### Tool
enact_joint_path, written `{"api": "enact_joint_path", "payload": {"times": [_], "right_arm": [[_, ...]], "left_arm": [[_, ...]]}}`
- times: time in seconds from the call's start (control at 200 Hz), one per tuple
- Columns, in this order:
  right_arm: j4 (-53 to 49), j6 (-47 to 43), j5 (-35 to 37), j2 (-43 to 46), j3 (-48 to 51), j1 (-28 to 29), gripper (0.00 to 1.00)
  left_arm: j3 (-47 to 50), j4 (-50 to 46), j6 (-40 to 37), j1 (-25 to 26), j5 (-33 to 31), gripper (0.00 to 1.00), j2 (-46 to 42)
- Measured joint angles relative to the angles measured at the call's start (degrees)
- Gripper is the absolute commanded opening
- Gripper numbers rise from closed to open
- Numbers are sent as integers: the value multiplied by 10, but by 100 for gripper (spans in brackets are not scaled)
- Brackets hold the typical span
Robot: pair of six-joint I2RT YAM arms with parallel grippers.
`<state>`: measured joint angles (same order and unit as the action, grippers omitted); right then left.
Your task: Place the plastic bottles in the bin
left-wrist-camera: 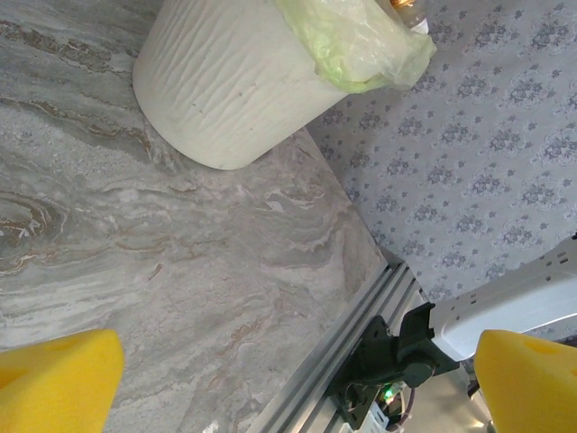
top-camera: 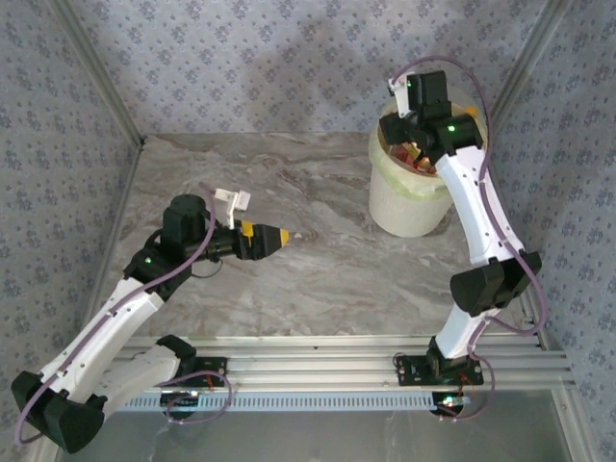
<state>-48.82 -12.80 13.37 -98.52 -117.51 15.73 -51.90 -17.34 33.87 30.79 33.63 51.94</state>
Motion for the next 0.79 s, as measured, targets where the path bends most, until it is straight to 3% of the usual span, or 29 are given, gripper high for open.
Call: {"api": "enact_joint_path", "payload": {"times": [0.425,0.695,0.794], "right_arm": [[-14,-51,6,42,62,2,75],[-12,-56,-16,69,101,4,96],[-23,-42,-38,77,101,4,99]], "left_arm": [[0,0,0,0,0,100,-2],[0,0,0,0,0,99,-10],[0,-1,0,1,0,100,-12]]}}
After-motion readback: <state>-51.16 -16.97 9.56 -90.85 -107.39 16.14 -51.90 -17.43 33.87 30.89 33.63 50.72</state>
